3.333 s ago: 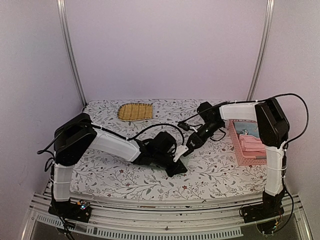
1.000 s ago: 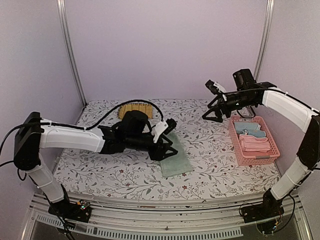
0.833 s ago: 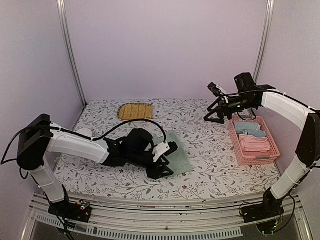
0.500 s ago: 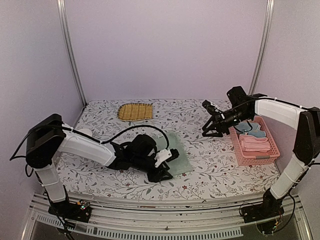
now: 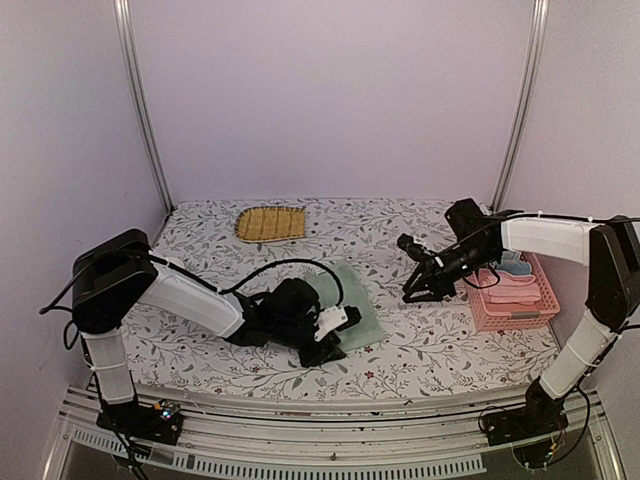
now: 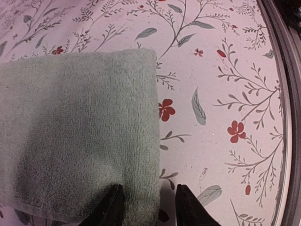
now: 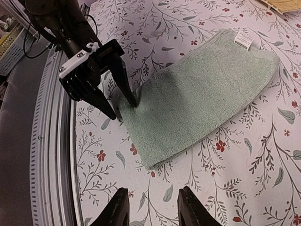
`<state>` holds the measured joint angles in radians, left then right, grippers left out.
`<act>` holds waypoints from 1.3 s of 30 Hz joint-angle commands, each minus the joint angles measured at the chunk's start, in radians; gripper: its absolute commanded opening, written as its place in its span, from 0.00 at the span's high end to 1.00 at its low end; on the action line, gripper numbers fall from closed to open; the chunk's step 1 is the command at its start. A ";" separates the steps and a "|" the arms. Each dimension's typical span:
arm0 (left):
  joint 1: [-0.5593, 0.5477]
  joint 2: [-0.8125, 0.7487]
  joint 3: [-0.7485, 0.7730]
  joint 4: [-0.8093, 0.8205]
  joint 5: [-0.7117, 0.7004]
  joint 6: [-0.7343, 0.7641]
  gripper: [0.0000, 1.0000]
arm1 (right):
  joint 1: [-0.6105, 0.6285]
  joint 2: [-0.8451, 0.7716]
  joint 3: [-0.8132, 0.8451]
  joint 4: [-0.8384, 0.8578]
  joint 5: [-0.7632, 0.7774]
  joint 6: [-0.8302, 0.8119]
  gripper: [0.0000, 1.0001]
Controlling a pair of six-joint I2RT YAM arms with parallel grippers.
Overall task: Roll the towels
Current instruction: Pick up the towel from the center of the board, then roll the towel at the center of the board.
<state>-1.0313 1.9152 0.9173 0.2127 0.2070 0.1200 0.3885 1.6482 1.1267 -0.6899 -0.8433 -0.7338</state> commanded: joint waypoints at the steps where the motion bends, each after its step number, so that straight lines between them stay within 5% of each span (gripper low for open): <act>1: -0.018 0.032 -0.004 -0.001 -0.082 0.037 0.65 | 0.024 -0.035 -0.047 0.048 0.054 -0.019 0.62; 11: -0.009 0.004 -0.024 -0.026 0.023 -0.012 1.00 | 0.214 -0.140 -0.204 0.197 0.305 -0.125 0.58; 25: 0.182 0.030 -0.023 0.024 0.471 -0.356 1.00 | 0.477 -0.110 -0.329 0.490 0.535 -0.161 0.50; 39: 0.230 0.090 -0.033 0.066 0.538 -0.419 1.00 | 0.529 0.049 -0.265 0.606 0.571 -0.148 0.53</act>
<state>-0.8215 1.9865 0.9005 0.2657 0.7238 -0.2783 0.9054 1.6463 0.8246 -0.1253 -0.2893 -0.8833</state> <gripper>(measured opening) 0.027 0.491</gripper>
